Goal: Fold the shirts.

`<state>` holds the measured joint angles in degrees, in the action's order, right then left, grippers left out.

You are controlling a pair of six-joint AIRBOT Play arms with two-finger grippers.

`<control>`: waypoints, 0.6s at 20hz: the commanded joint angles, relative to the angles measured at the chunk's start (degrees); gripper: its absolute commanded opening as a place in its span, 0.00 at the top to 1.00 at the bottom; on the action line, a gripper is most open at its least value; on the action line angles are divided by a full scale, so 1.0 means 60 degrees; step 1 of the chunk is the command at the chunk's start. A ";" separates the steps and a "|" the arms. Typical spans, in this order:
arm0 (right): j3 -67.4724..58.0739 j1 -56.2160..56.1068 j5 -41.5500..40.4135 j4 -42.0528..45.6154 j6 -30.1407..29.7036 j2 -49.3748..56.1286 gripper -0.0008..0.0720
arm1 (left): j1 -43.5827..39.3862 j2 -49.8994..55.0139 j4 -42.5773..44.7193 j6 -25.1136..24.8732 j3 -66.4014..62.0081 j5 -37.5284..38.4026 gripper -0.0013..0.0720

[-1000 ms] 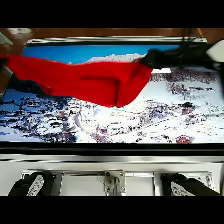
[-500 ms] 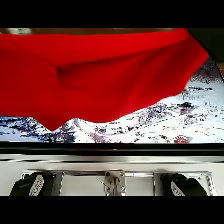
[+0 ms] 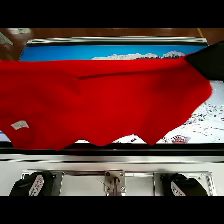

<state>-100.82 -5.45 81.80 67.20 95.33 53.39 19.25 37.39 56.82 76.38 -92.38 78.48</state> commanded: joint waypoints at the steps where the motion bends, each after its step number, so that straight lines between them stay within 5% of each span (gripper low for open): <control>1: 0.0000 0.0007 0.0120 0.1082 0.0127 0.1687 0.91 | 0.0004 0.0550 0.0131 0.0222 0.1647 0.0084 0.92; 4: 0.0000 0.0007 -0.0867 0.1115 -0.0095 0.3905 0.90 | 0.0004 0.1555 0.0066 0.0219 0.3118 -0.1351 0.92; 9: 0.0000 0.0007 -0.5253 0.0776 -0.0051 0.6659 0.90 | -0.0328 0.4069 -0.0073 0.0211 0.3639 -0.3821 0.92; 12: 0.0000 0.0007 -0.6623 -0.0080 0.0215 0.7599 0.90 | -0.0918 0.5599 -0.0080 0.0215 0.3643 -0.4422 0.92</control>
<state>-100.75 -5.45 53.76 70.72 95.46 92.66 16.19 62.96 56.38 77.67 -71.37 57.76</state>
